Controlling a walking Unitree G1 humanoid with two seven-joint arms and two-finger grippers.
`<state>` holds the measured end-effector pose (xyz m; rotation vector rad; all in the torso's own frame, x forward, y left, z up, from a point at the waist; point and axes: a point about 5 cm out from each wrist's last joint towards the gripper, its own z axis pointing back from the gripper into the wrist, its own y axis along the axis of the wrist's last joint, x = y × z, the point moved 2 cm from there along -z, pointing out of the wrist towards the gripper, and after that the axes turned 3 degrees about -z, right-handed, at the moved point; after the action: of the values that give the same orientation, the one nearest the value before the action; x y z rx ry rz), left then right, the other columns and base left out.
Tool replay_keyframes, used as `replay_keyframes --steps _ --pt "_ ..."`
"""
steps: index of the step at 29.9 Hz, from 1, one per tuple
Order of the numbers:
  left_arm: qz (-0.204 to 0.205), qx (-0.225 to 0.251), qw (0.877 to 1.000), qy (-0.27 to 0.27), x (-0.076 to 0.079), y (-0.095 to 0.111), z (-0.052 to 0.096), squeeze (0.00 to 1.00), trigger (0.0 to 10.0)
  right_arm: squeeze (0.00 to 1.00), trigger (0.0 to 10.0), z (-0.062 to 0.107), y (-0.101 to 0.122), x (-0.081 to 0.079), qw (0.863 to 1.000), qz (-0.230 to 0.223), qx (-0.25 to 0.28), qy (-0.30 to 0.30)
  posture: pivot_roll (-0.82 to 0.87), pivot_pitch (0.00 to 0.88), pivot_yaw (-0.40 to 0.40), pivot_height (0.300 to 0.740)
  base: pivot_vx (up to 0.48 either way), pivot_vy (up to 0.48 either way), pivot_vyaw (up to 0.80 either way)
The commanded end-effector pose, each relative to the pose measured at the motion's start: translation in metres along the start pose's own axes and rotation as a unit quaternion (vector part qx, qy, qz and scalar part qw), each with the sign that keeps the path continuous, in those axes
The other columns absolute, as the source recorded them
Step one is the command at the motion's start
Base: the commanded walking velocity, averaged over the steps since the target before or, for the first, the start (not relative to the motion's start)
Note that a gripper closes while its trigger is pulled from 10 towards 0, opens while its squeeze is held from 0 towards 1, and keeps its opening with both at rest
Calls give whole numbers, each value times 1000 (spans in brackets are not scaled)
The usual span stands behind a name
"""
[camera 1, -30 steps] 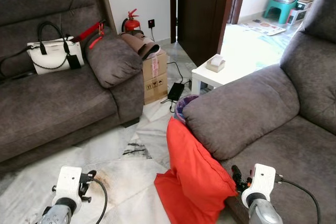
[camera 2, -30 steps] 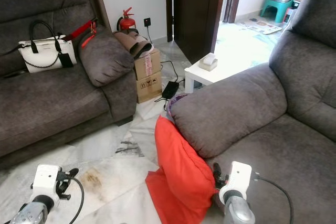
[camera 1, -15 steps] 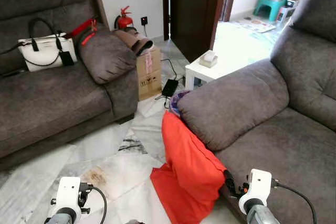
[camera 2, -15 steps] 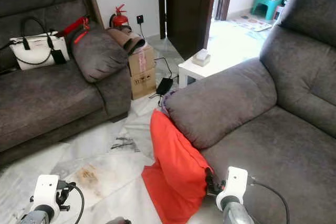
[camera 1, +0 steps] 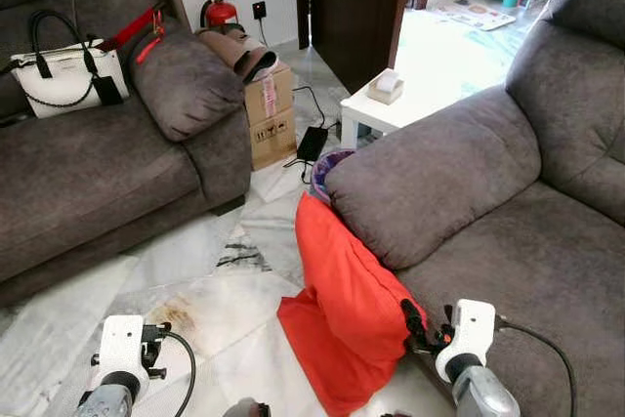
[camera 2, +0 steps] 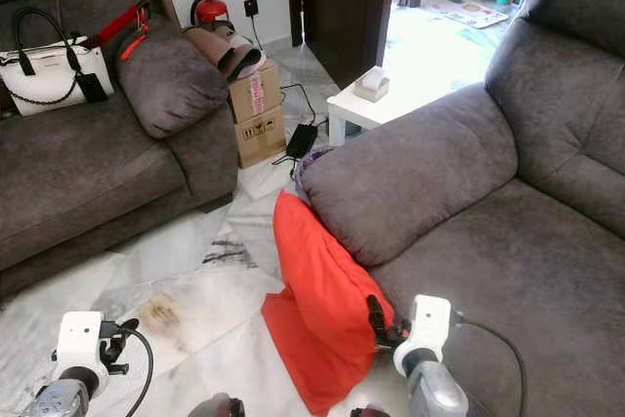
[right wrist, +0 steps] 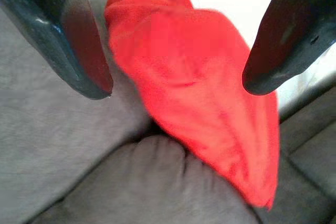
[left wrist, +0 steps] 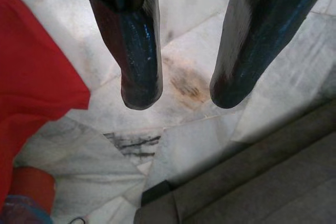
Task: Move the pillow to the sofa from floor
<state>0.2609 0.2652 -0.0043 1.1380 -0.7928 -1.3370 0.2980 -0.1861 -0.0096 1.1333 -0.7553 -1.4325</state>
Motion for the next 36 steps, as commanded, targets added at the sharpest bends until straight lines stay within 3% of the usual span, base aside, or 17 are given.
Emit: replay_keyframes --steps 1,14,22,27,36 --pt "-2 15 1000 2 -6 5 1 0 10000 0 10000 -1 -6 -10 1000 10 -18 23 129 165 87 642 0 0 0" --pt "-29 37 998 -36 8 16 6 0 10000 0 10000 -9 0 -21 998 45 -20 34 149 192 99 642 0 0 0" --pt "-27 33 998 -35 8 14 8 0 10000 0 10000 -12 4 -18 996 77 -28 23 157 191 93 642 0 0 0" --pt "-44 -35 998 -16 2 -12 8 0 10000 0 10000 -15 11 -19 996 80 -21 20 151 204 80 642 0 0 0" --pt "-42 -42 998 -20 5 -18 14 0 10000 0 10000 -14 10 -12 995 95 -26 1 157 214 75 642 0 0 0"
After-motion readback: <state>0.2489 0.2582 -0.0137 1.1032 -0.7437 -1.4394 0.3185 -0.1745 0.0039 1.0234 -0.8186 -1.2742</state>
